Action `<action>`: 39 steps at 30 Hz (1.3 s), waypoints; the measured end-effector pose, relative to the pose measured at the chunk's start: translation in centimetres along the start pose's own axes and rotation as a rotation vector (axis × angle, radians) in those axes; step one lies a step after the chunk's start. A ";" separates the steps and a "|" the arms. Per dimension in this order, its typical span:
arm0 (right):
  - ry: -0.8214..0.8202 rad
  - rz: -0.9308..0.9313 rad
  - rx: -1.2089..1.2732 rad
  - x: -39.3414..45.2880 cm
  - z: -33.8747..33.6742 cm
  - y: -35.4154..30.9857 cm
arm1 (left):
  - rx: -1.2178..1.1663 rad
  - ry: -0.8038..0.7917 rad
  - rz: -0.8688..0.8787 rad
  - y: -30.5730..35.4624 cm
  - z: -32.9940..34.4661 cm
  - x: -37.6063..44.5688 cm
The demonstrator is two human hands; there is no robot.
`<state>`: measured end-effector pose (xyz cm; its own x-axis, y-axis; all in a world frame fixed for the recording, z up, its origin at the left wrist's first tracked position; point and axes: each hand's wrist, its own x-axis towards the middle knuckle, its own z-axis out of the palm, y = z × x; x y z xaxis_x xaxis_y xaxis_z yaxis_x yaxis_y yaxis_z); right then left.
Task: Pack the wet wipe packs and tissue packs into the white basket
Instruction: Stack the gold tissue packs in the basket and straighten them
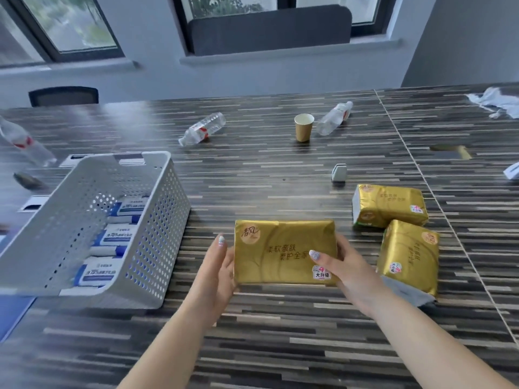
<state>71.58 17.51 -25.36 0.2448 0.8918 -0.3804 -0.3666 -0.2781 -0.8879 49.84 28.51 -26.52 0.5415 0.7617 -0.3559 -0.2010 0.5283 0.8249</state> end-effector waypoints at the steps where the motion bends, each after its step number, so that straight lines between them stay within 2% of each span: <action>1: -0.026 -0.003 -0.031 -0.2 -0.1 0.0 | 0.106 -0.045 0.015 0.5 -0.4 -0.3; 3: -0.069 -0.010 -0.077 -0.6 -0.2 -0.3 | 0.323 -0.133 0.026 1.2 -0.2 -0.8; 6: -0.096 -0.029 -0.139 -1.1 0.9 -0.8 | 0.372 -0.120 -0.040 1.1 -0.2 -1.1; 10: 0.023 -0.035 -0.212 -1.0 2.1 -1.0 | 0.373 -0.061 -0.102 0.5 0.0 -1.1; 14: 0.161 -0.017 -0.326 -0.9 2.7 -0.6 | 0.451 0.016 -0.075 0.0 0.5 -1.2; 19: 0.269 -0.032 -0.114 -1.2 2.8 -0.1 | 0.485 0.064 0.023 0.2 0.9 -1.6; 23: 0.305 0.007 -0.100 -1.1 2.8 0.4 | 0.480 0.042 -0.010 0.6 1.0 -1.8; 27: 0.264 0.060 -0.155 -0.9 2.8 -0.3 | 0.405 -0.039 -0.132 0.3 0.2 -2.0; 31: 0.081 0.119 -0.102 -1.2 2.4 -1.5 | 0.395 -0.126 -0.230 0.1 -0.1 -2.4; 34: -0.028 0.117 -0.153 -1.2 2.0 -1.5 | 0.407 -0.149 -0.235 0.2 -0.4 -2.6; 39: -0.029 0.055 -0.198 -1.1 2.0 -0.9 | 0.444 -0.127 -0.219 1.2 -0.5 -2.8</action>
<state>69.90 17.52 -23.62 0.2025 0.8822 -0.4251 -0.1948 -0.3892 -0.9003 47.70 27.23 -24.74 0.6323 0.5849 -0.5080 0.2799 0.4389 0.8538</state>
